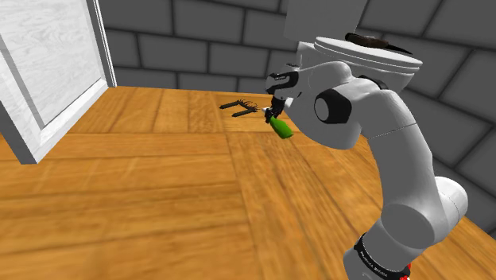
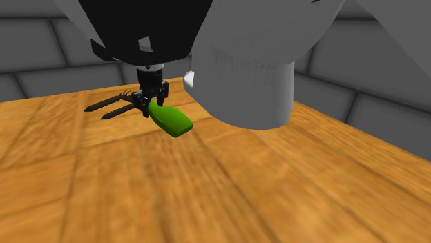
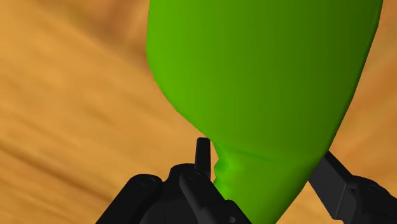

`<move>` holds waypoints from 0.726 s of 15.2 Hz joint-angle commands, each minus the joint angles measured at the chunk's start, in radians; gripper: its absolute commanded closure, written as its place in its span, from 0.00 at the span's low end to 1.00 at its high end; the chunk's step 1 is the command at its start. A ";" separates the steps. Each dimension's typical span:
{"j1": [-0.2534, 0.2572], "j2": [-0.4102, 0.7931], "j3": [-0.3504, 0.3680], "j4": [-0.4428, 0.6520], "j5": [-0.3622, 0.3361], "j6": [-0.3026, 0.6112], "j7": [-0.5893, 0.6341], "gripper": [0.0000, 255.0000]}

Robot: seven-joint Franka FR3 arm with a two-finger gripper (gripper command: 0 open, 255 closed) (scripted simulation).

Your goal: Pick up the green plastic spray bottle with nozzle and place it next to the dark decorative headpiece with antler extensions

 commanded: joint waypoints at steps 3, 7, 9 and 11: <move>-0.005 0.043 0.008 0.024 0.007 0.019 0.003 1.00; -0.008 0.072 0.016 0.022 0.014 0.050 -0.002 1.00; -0.010 0.087 0.020 0.022 0.018 0.066 -0.005 1.00; -0.013 0.104 0.023 0.025 0.022 0.080 -0.007 1.00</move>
